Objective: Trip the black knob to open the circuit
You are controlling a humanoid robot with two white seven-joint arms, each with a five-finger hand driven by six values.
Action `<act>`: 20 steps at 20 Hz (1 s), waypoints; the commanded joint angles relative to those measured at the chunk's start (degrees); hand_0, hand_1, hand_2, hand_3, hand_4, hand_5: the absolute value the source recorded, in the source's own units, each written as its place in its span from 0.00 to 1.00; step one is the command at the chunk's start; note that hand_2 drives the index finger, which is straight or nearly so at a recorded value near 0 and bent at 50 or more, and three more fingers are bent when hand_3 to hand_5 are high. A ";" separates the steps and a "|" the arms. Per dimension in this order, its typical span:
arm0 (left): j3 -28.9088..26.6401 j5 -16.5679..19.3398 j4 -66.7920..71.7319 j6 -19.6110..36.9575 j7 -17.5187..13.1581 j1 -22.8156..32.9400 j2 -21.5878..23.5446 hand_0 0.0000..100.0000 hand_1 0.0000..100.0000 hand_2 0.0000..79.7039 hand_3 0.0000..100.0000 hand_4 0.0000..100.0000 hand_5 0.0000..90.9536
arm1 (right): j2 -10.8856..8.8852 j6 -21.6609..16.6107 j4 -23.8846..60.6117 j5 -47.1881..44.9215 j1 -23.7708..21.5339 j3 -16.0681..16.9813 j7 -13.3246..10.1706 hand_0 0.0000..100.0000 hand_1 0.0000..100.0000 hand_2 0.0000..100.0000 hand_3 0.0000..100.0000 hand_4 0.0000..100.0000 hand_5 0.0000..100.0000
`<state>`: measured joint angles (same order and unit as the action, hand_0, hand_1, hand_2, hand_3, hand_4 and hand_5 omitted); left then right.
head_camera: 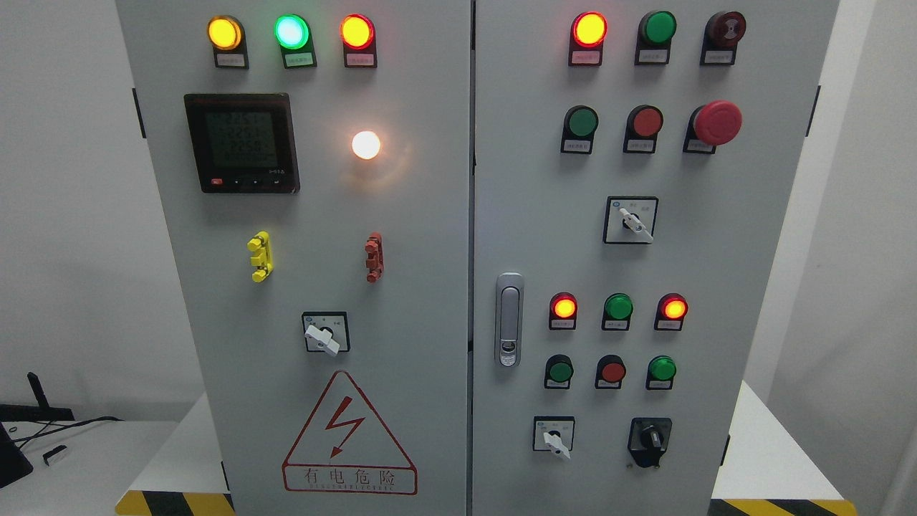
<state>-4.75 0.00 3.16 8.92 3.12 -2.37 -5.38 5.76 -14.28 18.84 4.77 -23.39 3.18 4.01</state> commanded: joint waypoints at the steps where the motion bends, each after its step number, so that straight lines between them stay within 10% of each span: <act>1: 0.00 1.76 0.00 0.05 0.05 0.00 0.02 0.12 0.39 0.00 0.00 0.00 0.00 | -0.22 0.30 23.58 0.06 -9.03 -1.24 0.83 0.04 0.17 0.06 0.22 0.14 0.11; 14: 0.00 1.76 0.00 0.05 0.05 0.00 0.02 0.12 0.39 0.00 0.00 0.00 0.00 | -4.09 -3.39 67.17 -3.54 -28.63 -2.91 2.41 0.05 0.24 0.14 0.31 0.25 0.22; 20: 0.00 1.76 0.00 0.05 0.05 0.00 0.02 0.12 0.39 0.00 0.00 0.00 0.00 | -4.88 -3.39 77.30 -3.89 -29.52 -0.63 2.50 0.06 0.28 0.20 0.38 0.34 0.29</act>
<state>-4.75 0.00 3.16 8.92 3.12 -2.37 -5.38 1.48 -17.69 70.23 0.80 -49.87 0.84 6.48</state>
